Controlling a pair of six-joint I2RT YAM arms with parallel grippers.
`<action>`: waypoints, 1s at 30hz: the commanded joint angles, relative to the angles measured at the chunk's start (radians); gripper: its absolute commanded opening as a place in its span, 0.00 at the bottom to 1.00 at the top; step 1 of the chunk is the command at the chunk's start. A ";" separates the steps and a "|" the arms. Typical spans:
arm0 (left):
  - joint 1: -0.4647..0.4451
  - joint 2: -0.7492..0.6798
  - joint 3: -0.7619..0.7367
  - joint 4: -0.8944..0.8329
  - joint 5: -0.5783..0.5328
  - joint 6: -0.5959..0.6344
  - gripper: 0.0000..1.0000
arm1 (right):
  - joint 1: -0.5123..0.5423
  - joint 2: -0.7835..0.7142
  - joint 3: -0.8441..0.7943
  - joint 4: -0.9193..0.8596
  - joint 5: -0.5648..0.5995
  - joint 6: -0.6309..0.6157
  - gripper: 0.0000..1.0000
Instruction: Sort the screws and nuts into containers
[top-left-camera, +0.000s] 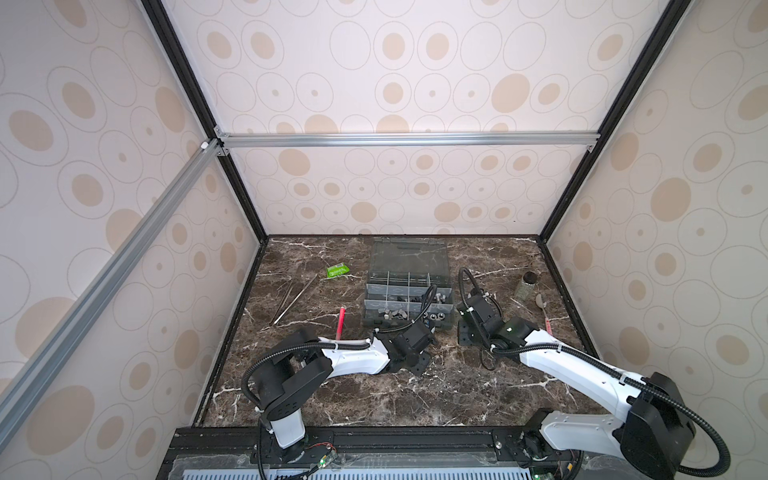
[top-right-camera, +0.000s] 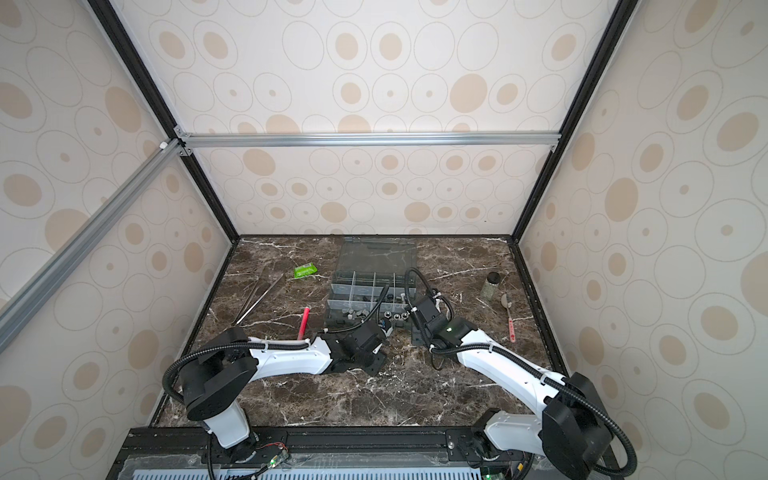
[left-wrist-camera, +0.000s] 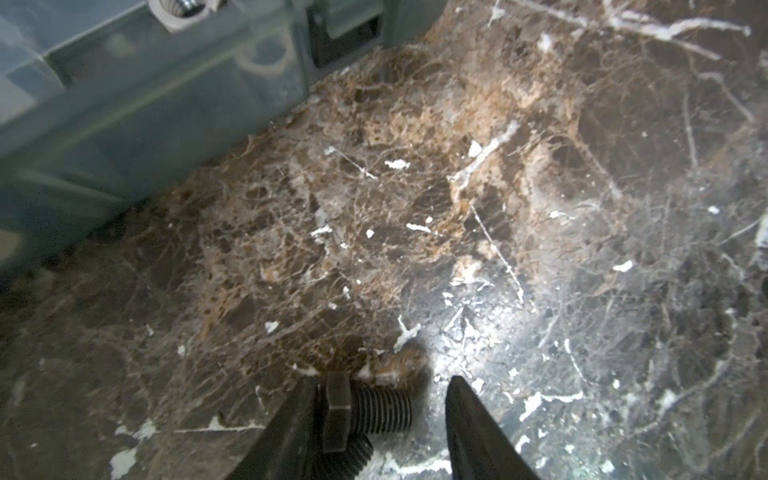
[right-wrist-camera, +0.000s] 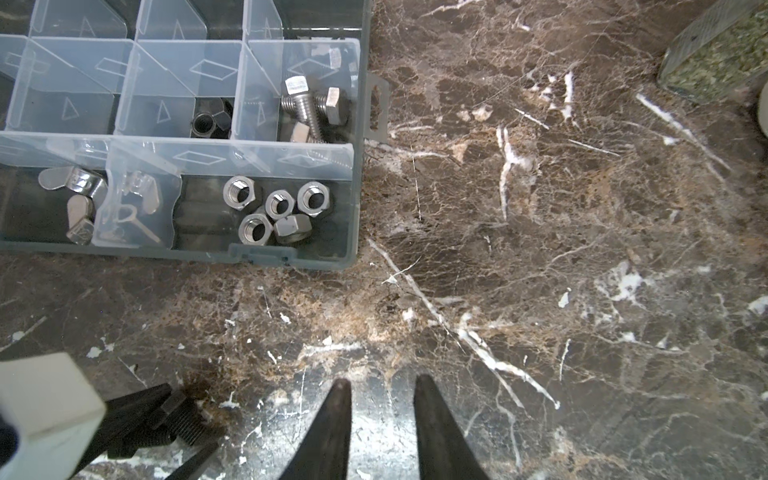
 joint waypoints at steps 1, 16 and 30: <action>-0.015 0.026 0.048 -0.064 -0.059 -0.036 0.49 | -0.009 -0.019 -0.016 0.004 0.011 0.016 0.30; -0.051 0.044 0.071 -0.118 -0.122 0.013 0.36 | -0.015 -0.020 -0.032 0.007 0.001 0.024 0.30; -0.050 0.019 0.083 -0.091 -0.136 0.039 0.28 | -0.017 -0.071 -0.068 -0.005 0.017 0.047 0.30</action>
